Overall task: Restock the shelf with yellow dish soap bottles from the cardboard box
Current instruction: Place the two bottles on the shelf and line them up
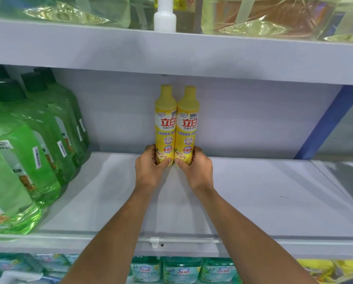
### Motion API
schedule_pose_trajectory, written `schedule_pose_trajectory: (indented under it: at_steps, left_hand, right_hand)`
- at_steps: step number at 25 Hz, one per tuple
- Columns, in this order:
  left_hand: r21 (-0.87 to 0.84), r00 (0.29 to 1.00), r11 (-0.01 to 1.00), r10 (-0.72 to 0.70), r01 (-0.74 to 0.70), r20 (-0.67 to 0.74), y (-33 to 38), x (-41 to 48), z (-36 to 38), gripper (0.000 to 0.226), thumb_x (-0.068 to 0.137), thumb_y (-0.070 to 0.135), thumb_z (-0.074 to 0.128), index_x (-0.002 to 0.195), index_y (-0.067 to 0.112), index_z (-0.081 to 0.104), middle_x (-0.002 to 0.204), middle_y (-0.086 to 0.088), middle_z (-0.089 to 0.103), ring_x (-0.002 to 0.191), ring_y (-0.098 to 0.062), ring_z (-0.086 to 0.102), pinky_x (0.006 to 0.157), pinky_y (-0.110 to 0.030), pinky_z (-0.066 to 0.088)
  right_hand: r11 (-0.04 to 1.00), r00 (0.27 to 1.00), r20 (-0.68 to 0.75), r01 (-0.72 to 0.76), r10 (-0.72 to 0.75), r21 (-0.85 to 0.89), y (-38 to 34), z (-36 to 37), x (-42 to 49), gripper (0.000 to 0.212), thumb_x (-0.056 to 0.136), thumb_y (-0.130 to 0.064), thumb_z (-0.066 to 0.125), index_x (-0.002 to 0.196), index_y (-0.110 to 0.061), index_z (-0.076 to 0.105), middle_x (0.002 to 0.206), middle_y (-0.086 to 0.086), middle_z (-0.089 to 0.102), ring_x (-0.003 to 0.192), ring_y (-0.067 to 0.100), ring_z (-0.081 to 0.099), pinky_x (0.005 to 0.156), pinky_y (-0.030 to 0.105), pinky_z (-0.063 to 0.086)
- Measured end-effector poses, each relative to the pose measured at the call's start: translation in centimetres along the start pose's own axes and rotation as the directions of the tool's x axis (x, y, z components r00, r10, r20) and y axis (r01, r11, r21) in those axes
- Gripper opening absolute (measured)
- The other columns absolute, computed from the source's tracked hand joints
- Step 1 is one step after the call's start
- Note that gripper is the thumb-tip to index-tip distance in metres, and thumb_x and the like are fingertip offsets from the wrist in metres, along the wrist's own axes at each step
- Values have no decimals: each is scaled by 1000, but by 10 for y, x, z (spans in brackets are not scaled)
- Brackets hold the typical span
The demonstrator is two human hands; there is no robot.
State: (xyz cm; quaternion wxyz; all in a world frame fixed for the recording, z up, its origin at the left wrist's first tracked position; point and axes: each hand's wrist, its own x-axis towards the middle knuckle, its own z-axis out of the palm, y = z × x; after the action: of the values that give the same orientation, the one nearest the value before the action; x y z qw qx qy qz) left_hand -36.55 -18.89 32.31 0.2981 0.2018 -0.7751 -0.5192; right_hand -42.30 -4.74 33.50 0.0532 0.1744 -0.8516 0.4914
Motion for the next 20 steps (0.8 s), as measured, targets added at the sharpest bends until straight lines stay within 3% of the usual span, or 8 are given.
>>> schedule_pose_trajectory:
  at_steps: [6, 9, 12, 15, 17, 20]
  left_hand:
    - [18, 1000, 1000, 5, -6, 8, -3, 3, 2, 50, 74, 24, 88, 118, 21, 64, 105, 10, 74, 96, -8, 71, 90, -38, 60]
    - [30, 1000, 1000, 6, -6, 2, -5, 3, 2, 52, 74, 28, 88, 119, 23, 63, 107, 9, 74, 98, -10, 72, 90, -40, 60]
    - [32, 1000, 999, -2, 1, 17, -2, 2, 1, 53, 75, 24, 88, 121, 20, 62, 109, 7, 74, 98, -10, 71, 92, -37, 59]
    - [24, 998, 999, -38, 37, 55, 8, -2, -6, 60, 76, 23, 87, 127, 15, 58, 114, 6, 71, 105, -13, 70, 93, -32, 57]
    - [127, 994, 989, -87, 78, 68, 21, -8, -16, 66, 80, 28, 83, 136, 13, 51, 126, -1, 65, 118, -21, 63, 96, -32, 51]
    - [475, 984, 880, -90, 6, 155, 47, -26, -41, 71, 87, 40, 73, 144, 14, 41, 144, -9, 52, 133, -30, 49, 104, -41, 43]
  right_hand:
    - [998, 1000, -10, 20, -21, -57, 1, 2, 0, 44, 82, -40, 80, 116, -23, 58, 110, -3, 72, 98, 22, 68, 84, 37, 57]
    - [996, 999, -9, 31, -32, -89, 0, 2, 0, 45, 84, -40, 78, 119, -21, 57, 113, -1, 70, 100, 23, 67, 83, 34, 55]
    - [995, 999, 16, 38, -37, -96, 1, 2, 1, 50, 83, -44, 79, 121, -21, 56, 115, 0, 70, 101, 23, 66, 82, 32, 54]
    - [996, 996, 76, 43, -37, -78, 2, -4, -1, 62, 80, -52, 78, 127, -23, 50, 120, -1, 66, 108, 21, 64, 88, 39, 57]
    - [985, 992, 122, 48, -28, -166, -3, -18, -4, 69, 86, -53, 71, 139, -19, 43, 132, 4, 59, 121, 25, 58, 96, 42, 54]
    - [918, 974, 226, 119, -33, -377, -15, -53, -12, 64, 94, -50, 59, 143, -13, 39, 142, 11, 49, 134, 30, 46, 106, 42, 44]
